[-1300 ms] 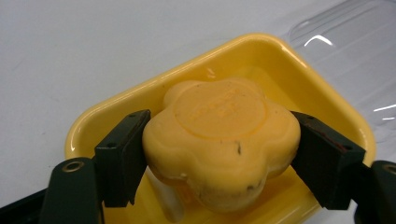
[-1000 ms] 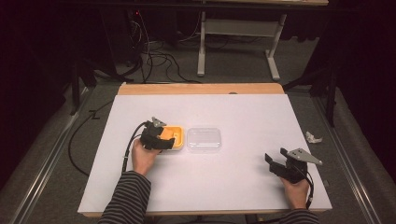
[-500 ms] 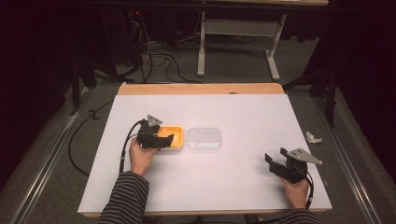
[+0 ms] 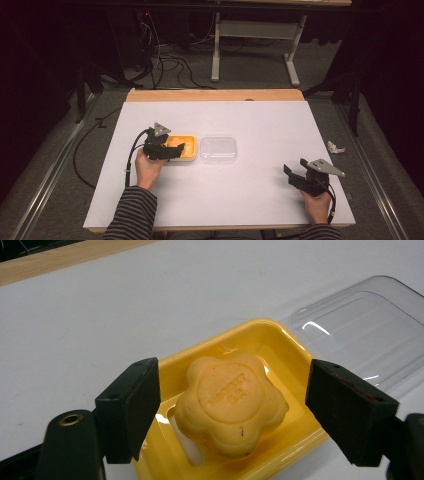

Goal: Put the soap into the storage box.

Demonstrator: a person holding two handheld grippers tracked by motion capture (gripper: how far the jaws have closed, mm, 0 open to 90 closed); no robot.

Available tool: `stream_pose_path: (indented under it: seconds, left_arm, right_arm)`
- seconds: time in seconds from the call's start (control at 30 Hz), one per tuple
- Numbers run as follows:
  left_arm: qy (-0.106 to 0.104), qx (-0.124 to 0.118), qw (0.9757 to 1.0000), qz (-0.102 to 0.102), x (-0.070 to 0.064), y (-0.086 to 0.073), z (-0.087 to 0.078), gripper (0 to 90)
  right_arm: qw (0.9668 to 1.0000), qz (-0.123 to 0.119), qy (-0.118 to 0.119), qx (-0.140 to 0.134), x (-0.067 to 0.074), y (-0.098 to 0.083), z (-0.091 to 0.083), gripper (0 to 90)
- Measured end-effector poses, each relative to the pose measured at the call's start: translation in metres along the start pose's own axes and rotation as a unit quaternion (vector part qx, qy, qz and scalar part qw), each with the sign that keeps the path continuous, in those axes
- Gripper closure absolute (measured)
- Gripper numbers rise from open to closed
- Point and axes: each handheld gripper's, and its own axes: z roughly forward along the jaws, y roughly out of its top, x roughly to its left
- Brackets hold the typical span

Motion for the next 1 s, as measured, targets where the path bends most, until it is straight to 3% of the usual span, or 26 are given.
stream_pose_path:
  seconds: [0.17,1.0]
  left_arm:
    - [-0.010,-0.007,0.9999,-0.007,-0.001,-0.001,-0.004,22.7]
    - [-0.011,-0.031,0.9994,-0.011,-0.006,-0.007,-0.022,22.5]
  right_arm:
    - [1.0000,0.000,0.000,-0.001,0.000,0.000,0.000,29.3]
    - [1.0000,0.001,0.001,0.001,0.000,0.000,0.000,29.4]
